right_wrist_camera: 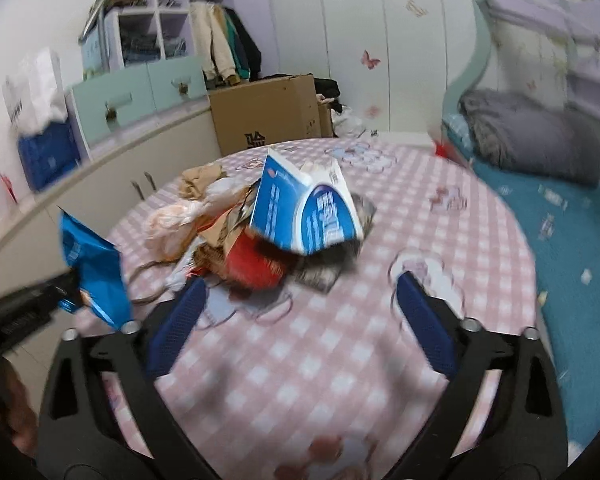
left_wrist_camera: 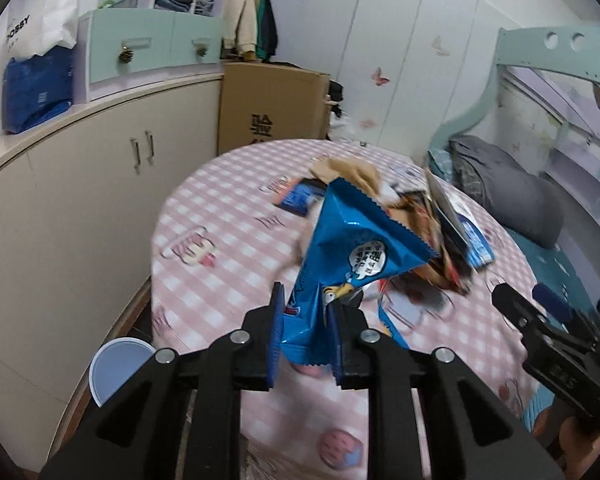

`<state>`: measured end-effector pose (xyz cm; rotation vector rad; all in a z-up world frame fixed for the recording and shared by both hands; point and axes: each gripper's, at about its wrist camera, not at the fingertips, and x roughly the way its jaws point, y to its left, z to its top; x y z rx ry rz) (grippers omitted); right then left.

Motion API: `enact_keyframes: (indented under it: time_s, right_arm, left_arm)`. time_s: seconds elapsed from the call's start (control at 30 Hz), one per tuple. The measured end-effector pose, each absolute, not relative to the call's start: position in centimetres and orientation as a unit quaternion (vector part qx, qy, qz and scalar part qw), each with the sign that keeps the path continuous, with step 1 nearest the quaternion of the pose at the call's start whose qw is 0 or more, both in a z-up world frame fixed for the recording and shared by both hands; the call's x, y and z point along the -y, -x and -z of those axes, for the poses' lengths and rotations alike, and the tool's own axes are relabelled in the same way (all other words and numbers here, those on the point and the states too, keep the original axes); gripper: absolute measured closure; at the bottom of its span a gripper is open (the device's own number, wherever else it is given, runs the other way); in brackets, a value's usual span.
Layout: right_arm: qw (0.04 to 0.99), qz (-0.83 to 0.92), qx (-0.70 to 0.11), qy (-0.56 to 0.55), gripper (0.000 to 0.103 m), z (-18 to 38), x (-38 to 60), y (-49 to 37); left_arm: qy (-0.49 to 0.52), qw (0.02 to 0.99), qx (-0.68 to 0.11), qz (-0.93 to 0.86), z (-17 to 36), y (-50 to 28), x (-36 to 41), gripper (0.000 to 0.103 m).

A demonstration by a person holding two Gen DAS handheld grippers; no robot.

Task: Collect trash
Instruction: 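Grasp the blue-white box with the right tool while the left holds the bag, then carry both items to the blue wastebasket and open the left tool over it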

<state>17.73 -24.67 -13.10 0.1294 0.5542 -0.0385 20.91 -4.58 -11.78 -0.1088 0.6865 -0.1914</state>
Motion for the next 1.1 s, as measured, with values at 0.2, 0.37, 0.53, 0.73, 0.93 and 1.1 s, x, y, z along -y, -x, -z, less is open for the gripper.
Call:
enact_keyframes:
  time_s: [0.2, 0.37, 0.53, 0.73, 0.93, 1.1]
  right_arm:
    - [0.953, 0.032, -0.299, 0.044, 0.038, 12.9, 23.5, -21.3]
    - [0.945, 0.024, -0.313, 0.091, 0.039, 13.5, 22.4, -23.5]
    - [0.94, 0.016, -0.327, 0.102, 0.067, 13.8, 22.2, -25.5]
    - [0.947, 0.006, -0.306, 0.096, 0.094, 13.3, 22.7, -25.5]
    - [0.968, 0.033, -0.244, 0.044, 0.098, 10.4, 25.1, -22.6]
    - [0.979, -0.003, -0.203, 0.009, 0.098, 7.5, 24.4, -19.2]
  left_arm:
    - [0.056, 0.941, -0.325, 0.081, 10.9, -22.3, 3.7, 0.084]
    - [0.058, 0.937, -0.333, 0.084, 11.4, -23.8, 4.0, 0.083]
    - [0.058, 0.935, -0.339, 0.088, 11.9, -24.9, 4.2, 0.083]
    - [0.065, 0.932, -0.343, 0.099, 11.9, -25.3, 4.4, 0.083]
    - [0.078, 0.934, -0.33, 0.114, 11.0, -24.3, 3.9, 0.083]
    - [0.095, 0.937, -0.316, 0.118, 9.8, -22.9, 2.2, 0.083]
